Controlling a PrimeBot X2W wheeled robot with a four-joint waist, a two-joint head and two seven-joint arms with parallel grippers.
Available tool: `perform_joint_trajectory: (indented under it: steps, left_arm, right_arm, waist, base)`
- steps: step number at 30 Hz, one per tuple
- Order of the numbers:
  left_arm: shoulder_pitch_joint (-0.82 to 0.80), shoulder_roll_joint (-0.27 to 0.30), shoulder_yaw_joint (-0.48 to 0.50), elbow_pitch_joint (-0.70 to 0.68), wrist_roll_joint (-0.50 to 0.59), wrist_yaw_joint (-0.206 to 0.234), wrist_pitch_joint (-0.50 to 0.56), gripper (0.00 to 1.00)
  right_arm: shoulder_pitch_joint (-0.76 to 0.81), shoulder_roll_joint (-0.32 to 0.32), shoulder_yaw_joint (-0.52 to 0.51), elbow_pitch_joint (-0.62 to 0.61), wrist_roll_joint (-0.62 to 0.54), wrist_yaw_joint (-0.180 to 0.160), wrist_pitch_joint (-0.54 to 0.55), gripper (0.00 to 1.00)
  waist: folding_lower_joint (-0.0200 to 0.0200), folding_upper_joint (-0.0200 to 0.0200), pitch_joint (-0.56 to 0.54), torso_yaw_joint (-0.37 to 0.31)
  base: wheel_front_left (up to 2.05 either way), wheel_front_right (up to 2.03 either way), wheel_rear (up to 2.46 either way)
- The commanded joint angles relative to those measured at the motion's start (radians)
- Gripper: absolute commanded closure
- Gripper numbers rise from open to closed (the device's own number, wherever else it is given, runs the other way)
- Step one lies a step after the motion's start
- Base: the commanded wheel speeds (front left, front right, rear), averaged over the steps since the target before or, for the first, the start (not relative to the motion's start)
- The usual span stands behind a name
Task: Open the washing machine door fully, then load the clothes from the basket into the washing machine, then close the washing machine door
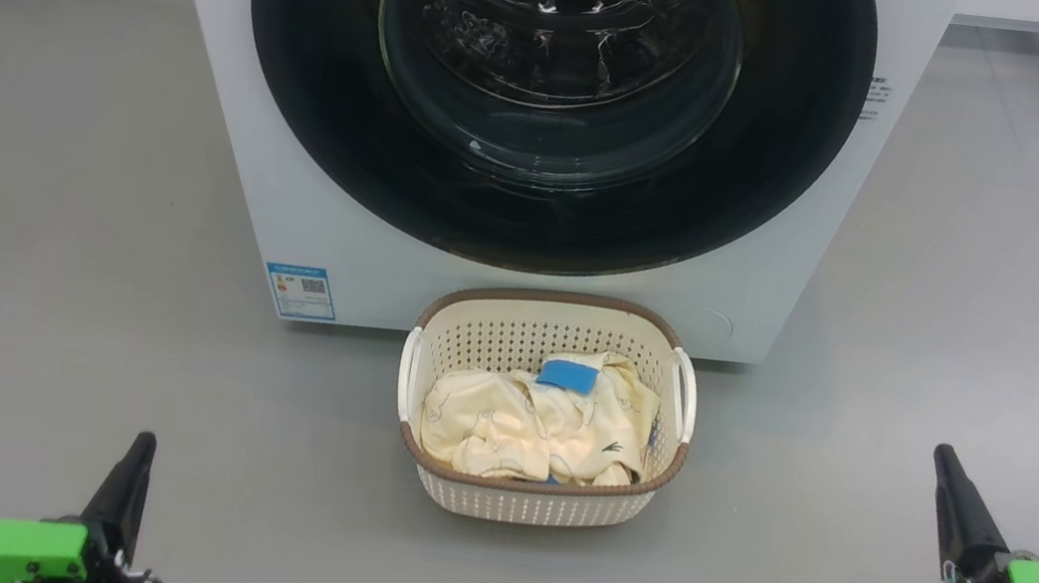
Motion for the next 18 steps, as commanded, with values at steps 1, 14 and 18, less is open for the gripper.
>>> perform_joint_trajectory:
  steps: [1,14,18]
  left_arm:
    - [-0.051,0.010,0.034,-0.037,-0.006,-0.007,0.007,1.00]
    - [-0.051,0.010,0.034,-0.037,-0.006,-0.007,0.007,1.00]
    - [-0.051,0.010,0.034,-0.037,-0.006,-0.007,0.007,1.00]
  right_arm:
    - [-0.059,-0.009,0.016,-0.038,0.008,-0.003,0.005,1.00]
    - [-0.059,-0.009,0.016,-0.038,0.008,-0.003,0.005,1.00]
    - [-0.059,-0.009,0.016,-0.038,0.008,-0.003,0.005,1.00]
  waist:
    - [0.0000,-0.0001,0.000,0.000]
    - [0.0000,-0.0001,0.000,0.000]
    - [0.0000,-0.0001,0.000,0.000]
  base:
    - [0.00,0.00,0.00]
    - [0.00,0.00,0.00]
    - [0.00,0.00,0.00]
